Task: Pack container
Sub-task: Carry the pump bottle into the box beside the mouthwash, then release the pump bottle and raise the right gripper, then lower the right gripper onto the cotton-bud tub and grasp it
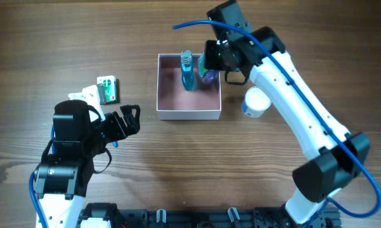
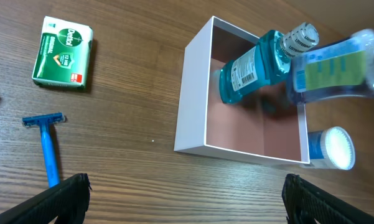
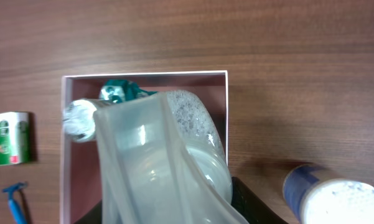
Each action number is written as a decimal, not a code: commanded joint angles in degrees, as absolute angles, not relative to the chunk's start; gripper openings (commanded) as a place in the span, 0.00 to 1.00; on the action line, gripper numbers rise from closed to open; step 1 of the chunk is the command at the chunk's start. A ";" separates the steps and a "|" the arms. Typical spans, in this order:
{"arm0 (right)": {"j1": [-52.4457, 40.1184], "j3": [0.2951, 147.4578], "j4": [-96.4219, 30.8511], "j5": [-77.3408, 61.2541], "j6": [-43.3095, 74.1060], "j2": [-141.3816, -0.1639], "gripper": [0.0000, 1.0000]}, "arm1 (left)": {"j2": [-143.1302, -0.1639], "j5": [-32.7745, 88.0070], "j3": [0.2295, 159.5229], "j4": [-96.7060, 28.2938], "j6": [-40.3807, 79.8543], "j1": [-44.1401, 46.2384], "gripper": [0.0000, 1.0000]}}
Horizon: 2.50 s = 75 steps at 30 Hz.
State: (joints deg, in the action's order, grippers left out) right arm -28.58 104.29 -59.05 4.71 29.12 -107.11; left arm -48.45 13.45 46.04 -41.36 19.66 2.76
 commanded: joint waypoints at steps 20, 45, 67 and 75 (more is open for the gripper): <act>-28.93 105.65 -56.21 6.00 31.42 -117.45 0.49 | -48.45 14.52 47.24 -41.43 19.77 3.11 1.00; -27.68 105.71 -60.20 6.48 26.94 -105.69 0.75 | -48.45 14.52 47.24 -41.43 19.77 3.11 1.00; -9.52 96.18 -72.93 -2.66 28.03 -110.43 1.00 | -48.45 14.52 47.24 -41.43 19.79 3.11 1.00; -9.50 96.03 -72.93 -2.66 28.62 -117.56 1.00 | -48.45 14.52 47.24 -41.43 19.79 3.11 1.00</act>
State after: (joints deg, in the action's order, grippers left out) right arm -9.32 95.94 -72.99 -1.52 29.26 -116.16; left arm -48.45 13.45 46.04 -41.43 19.66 2.76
